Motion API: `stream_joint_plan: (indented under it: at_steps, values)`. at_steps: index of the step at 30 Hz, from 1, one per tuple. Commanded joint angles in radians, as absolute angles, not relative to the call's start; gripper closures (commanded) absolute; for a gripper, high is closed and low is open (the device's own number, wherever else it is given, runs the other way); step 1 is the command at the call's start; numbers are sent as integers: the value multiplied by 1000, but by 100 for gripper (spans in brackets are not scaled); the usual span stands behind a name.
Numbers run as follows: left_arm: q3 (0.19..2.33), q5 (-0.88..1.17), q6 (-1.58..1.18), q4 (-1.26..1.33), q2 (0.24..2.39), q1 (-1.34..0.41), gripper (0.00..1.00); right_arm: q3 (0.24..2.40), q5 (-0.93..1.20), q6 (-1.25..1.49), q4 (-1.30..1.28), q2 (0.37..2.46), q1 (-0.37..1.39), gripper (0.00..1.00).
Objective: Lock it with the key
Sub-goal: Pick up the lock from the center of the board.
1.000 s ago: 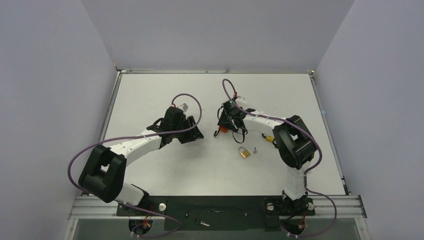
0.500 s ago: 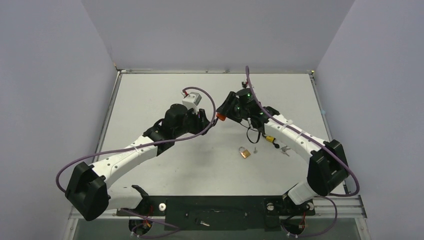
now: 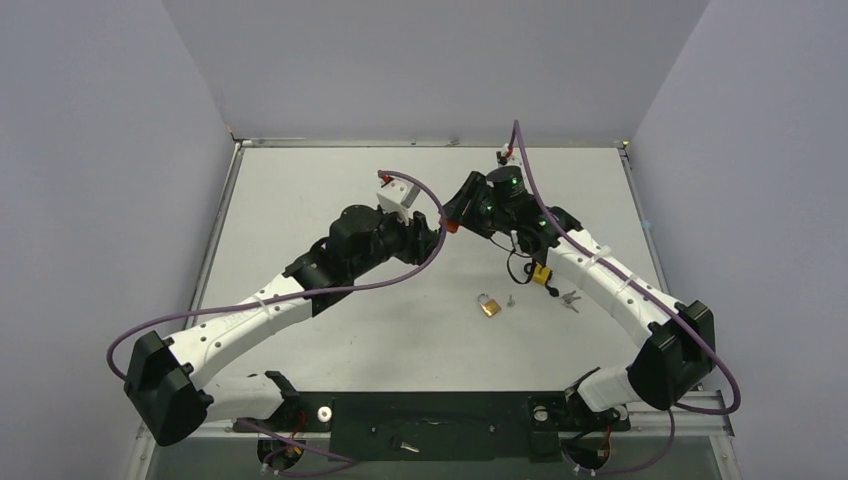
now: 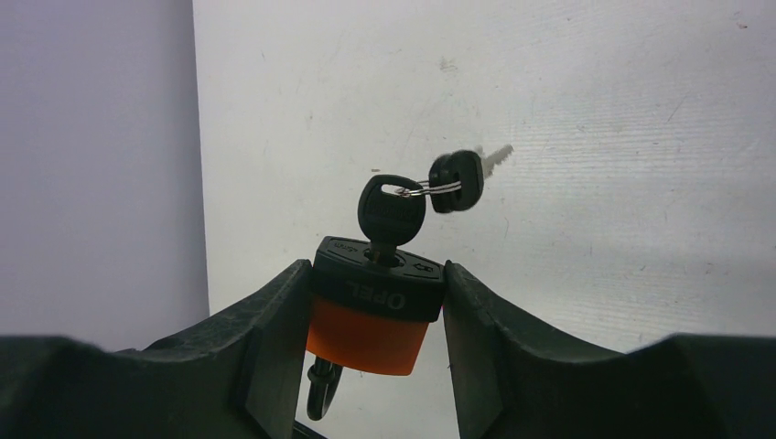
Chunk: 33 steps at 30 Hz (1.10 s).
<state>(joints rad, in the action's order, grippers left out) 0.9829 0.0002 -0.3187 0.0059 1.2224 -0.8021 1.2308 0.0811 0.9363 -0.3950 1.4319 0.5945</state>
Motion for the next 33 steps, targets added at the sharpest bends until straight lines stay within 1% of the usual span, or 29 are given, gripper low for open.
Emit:
stream_joint_plan:
  at_steps: [1, 6, 15, 19, 25, 29, 32, 33]
  values:
    - [1033, -29, -283, 49, 1223, -825, 57, 1306, 76, 954, -373, 1366, 588, 100]
    - [1035, -97, -273, 53, 1238, -836, 59, 1318, 80, 957, -380, 1355, 590, 100]
    - [1058, -94, -272, 74, 1272, -847, 60, 1334, 74, 958, -394, 1343, 590, 100]
    - [1059, -101, -276, 87, 1282, -853, 62, 1339, 70, 960, -394, 1345, 591, 100]
    - [1056, -127, -285, 99, 1285, -856, 70, 1338, 55, 963, -394, 1336, 591, 100]
    - [1048, -152, -292, 109, 1278, -858, 80, 1336, 52, 963, -394, 1330, 594, 100]
    - [1046, -162, -296, 117, 1276, -859, 85, 1330, 45, 966, -391, 1323, 597, 100]
    - [1047, -164, -297, 118, 1276, -859, 90, 1324, 44, 967, -385, 1320, 598, 100]
